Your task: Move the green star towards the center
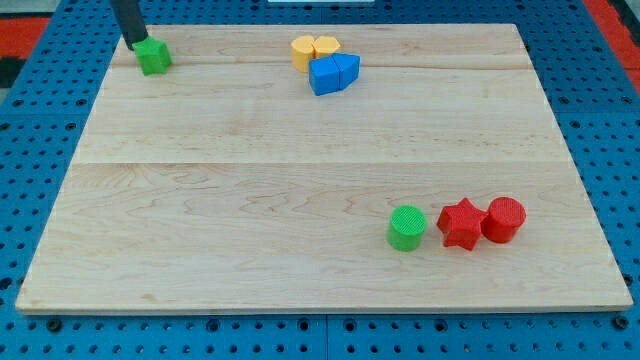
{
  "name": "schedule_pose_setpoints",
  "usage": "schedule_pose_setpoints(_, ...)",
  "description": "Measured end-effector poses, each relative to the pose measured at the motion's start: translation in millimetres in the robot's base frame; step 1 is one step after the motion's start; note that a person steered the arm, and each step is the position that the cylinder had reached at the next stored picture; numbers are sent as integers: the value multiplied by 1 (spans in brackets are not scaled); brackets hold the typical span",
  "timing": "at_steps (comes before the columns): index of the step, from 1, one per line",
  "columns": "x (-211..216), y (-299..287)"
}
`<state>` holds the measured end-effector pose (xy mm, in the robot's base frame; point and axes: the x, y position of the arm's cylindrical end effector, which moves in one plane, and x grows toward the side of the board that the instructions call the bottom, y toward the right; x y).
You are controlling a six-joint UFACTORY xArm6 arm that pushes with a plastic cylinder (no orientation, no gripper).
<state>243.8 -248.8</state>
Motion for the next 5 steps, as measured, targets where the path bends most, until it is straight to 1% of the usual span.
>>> schedule_pose_setpoints(2,21,79)
schedule_pose_setpoints(3,38,99)
schedule_pose_setpoints(5,42,34)
